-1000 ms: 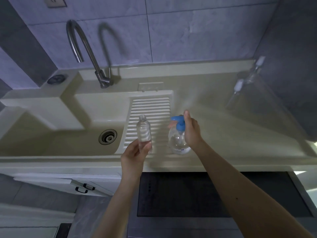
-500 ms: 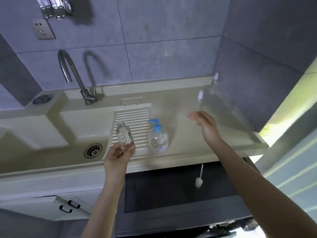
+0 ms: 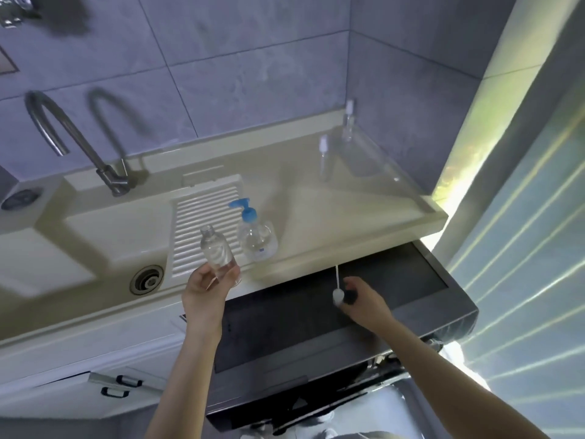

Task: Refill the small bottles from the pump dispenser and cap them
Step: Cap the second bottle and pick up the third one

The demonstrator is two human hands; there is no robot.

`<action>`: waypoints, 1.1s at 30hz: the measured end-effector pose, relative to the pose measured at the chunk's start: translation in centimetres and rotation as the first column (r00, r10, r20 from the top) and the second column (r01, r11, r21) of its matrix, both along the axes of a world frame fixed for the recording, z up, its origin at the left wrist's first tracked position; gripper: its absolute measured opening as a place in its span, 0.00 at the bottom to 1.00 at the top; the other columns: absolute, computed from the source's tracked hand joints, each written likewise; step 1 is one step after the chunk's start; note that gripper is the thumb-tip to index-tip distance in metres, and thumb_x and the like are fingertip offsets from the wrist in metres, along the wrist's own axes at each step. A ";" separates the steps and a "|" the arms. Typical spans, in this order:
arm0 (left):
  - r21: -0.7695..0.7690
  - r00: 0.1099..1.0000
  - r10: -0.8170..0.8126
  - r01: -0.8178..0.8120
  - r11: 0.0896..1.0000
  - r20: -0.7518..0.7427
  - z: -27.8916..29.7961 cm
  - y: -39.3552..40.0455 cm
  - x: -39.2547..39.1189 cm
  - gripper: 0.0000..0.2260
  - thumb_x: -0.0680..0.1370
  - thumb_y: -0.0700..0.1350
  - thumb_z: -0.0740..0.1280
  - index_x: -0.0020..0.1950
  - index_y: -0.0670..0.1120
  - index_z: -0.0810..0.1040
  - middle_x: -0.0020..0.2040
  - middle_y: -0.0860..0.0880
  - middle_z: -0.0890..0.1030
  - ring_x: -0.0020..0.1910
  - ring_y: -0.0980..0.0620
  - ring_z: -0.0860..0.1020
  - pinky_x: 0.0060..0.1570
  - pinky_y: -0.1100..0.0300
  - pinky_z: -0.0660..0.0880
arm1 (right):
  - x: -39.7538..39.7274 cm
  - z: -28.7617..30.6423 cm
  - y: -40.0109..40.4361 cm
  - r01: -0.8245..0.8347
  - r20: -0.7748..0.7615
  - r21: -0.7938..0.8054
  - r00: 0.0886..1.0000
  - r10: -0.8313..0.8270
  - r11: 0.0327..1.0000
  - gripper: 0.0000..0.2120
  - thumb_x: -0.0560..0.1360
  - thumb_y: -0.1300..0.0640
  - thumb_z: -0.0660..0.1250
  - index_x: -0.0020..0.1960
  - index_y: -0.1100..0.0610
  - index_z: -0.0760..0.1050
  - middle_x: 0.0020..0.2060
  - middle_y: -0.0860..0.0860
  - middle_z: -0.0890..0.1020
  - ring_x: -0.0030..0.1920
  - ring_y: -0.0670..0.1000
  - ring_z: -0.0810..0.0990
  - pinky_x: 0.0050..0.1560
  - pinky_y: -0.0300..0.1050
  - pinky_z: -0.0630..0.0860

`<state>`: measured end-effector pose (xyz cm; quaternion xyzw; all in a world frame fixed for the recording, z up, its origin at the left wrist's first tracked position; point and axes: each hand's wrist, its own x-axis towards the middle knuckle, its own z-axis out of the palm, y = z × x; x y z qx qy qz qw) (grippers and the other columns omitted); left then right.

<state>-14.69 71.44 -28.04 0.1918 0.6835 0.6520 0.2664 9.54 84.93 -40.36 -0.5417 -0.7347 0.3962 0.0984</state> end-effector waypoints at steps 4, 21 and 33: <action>-0.039 1.000 0.002 -0.003 0.999 -0.017 -0.1 -0.2 -0.2 0.17 0.70 0.42 0.75 0.57 0.44 0.78 0.50 0.50 0.83 0.45 0.58 0.81 0.47 0.68 0.71 | -0.7 -0.4 -0.4 0.021 0.000 0.030 1.000 -0.021 0.999 0.13 0.75 0.49 0.67 0.58 0.50 0.76 0.52 0.48 0.81 0.53 0.52 0.79 0.46 0.43 0.74; -0.042 0.994 0.097 -0.095 0.995 0.051 -0.1 -1.8 -1.8 0.13 0.68 0.40 0.76 0.51 0.43 0.80 0.45 0.47 0.84 0.43 0.53 0.82 0.45 0.62 0.74 | -9.3 12.0 -0.8 -0.079 -0.649 0.080 0.752 0.112 0.994 0.06 0.76 0.60 0.68 0.46 0.49 0.77 0.30 0.45 0.73 0.30 0.45 0.70 0.34 0.37 0.69; 0.054 0.992 0.120 -0.122 0.991 0.031 2.1 -2.1 -5.4 0.11 0.67 0.34 0.76 0.45 0.44 0.80 0.40 0.53 0.83 0.41 0.59 0.81 0.39 0.71 0.74 | -14.8 24.2 0.5 -0.127 -0.786 0.162 0.583 0.205 0.979 0.11 0.72 0.56 0.63 0.44 0.65 0.76 0.21 0.47 0.66 0.23 0.45 0.62 0.26 0.34 0.60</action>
